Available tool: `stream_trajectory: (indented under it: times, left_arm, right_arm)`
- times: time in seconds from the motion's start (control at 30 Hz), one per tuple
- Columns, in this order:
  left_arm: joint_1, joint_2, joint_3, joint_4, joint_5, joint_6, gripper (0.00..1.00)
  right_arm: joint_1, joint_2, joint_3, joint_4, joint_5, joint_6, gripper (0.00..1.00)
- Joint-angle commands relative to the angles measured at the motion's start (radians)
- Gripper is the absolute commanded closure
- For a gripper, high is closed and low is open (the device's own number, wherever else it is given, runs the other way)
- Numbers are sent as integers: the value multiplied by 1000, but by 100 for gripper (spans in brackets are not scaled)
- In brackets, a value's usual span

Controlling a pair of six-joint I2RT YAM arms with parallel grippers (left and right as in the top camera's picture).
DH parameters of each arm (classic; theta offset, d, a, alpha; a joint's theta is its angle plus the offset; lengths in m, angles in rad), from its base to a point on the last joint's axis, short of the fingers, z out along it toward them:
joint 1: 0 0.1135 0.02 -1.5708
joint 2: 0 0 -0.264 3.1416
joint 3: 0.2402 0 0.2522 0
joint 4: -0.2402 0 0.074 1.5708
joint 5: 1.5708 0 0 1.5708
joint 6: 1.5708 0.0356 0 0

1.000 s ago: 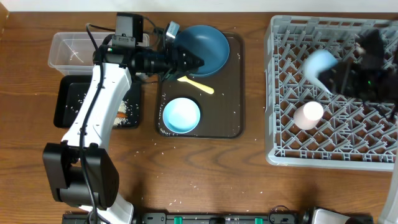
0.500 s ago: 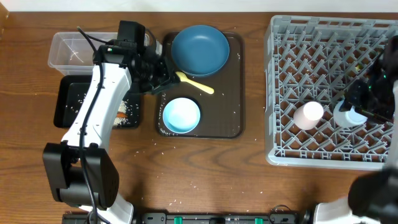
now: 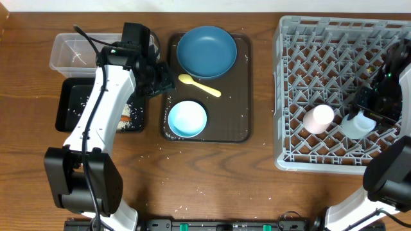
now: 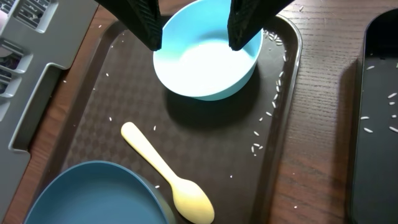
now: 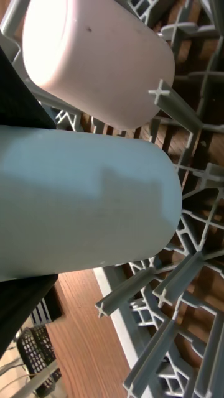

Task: Sort waste into correct bins and load items into the dishwasher rack
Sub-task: 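Place the light-blue cup upside down in the rack with right gripper, then move the right gripper to the light-blue bowl on the brown tray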

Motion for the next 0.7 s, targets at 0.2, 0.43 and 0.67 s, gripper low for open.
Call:
stream_trajectory:
  times: [0.2,0.43,0.67]
  left_arm:
    - [2,0,0,-4,-23,17,62]
    - [2,0,0,-4,-23,17,63]
    - [2,0,0,-5,-23,17,62]
  right_arm:
    - [-7,29,2,-4,8,14,9]
    - [-2,21,56,3,-45,-4,12]
    - [61,-44,286,9,-208,-43,15]
